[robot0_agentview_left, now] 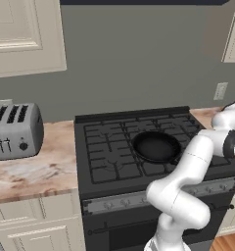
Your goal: Pick up the butter stick and place it in the pan. Then turn on the burner for the pan.
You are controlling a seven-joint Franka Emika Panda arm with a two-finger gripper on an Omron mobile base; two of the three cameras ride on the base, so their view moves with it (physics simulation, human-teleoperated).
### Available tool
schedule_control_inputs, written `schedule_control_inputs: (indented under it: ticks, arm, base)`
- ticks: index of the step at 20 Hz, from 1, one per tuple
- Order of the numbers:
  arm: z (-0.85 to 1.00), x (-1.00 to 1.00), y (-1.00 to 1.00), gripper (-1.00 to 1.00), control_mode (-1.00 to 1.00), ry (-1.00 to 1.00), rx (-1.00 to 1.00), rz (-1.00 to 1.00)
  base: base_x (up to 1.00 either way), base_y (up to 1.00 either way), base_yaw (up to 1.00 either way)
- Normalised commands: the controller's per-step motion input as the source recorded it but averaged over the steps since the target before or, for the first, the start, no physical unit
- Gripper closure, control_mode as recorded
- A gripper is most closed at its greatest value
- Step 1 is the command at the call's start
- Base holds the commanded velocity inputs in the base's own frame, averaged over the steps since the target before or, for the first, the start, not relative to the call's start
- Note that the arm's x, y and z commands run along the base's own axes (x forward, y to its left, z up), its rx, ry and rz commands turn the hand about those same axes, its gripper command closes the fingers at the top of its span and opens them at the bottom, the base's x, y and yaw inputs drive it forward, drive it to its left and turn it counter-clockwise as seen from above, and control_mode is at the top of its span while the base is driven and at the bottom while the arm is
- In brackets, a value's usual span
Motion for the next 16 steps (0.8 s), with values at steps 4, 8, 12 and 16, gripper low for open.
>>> schedule_control_inputs:
  ticks: [4,8,12,16]
  arm:
    - [-0.23,0.02,0.00,-1.00,-1.00,0.00,0.00,0.00]
    - [-0.23,0.03,0.00,-1.00,-1.00,0.00,0.00,0.00]
    - [-0.20,0.03,0.00,1.00,-1.00,0.00,0.00,0.00]
    - [-0.02,0.01,0.00,1.00,-1.00,0.00,0.00,0.00]
  base:
    - [0.00,0.00,0.00]
    - [0.00,0.00,0.00]
    - [0.00,0.00,0.00]
    - [0.00,0.00,0.00]
